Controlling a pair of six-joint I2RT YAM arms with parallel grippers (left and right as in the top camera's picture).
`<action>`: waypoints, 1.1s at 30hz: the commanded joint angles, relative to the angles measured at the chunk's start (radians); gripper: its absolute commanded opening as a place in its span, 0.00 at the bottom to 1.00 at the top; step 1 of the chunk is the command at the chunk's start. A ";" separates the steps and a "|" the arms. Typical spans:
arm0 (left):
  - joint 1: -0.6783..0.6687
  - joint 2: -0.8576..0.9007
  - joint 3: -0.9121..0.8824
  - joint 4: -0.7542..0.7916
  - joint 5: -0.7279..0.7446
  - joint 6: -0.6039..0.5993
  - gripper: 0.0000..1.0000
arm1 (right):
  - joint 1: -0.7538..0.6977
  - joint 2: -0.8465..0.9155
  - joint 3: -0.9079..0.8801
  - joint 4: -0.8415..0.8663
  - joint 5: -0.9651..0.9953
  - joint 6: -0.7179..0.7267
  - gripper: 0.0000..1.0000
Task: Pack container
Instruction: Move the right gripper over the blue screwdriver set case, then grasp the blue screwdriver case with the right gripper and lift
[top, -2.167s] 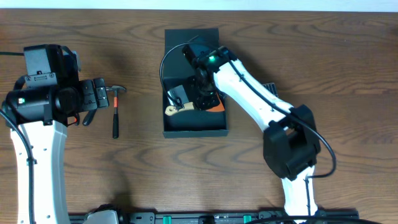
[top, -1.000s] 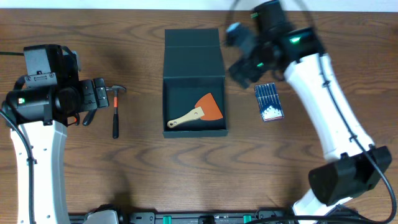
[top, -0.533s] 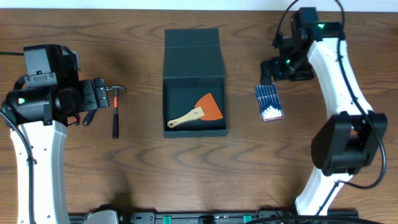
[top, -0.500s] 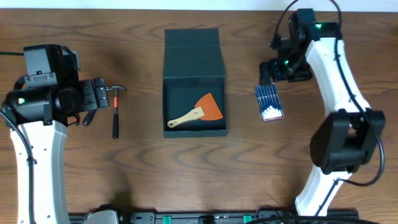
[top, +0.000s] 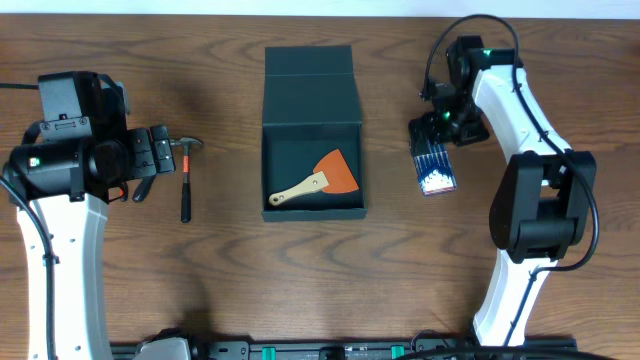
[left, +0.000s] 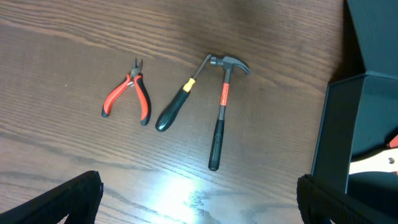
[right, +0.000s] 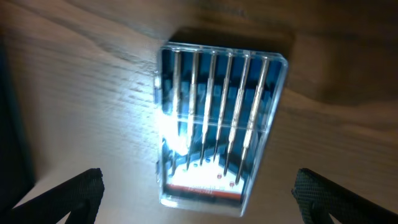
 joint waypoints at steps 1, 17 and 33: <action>0.006 0.005 0.015 -0.003 -0.012 0.017 0.98 | 0.006 0.013 -0.073 0.035 0.041 0.023 0.99; 0.006 0.005 0.015 -0.003 -0.012 0.017 0.98 | 0.041 0.013 -0.360 0.254 0.014 0.119 0.99; 0.006 0.005 0.015 -0.003 -0.012 0.017 0.98 | 0.038 0.009 -0.291 0.212 -0.013 0.132 0.63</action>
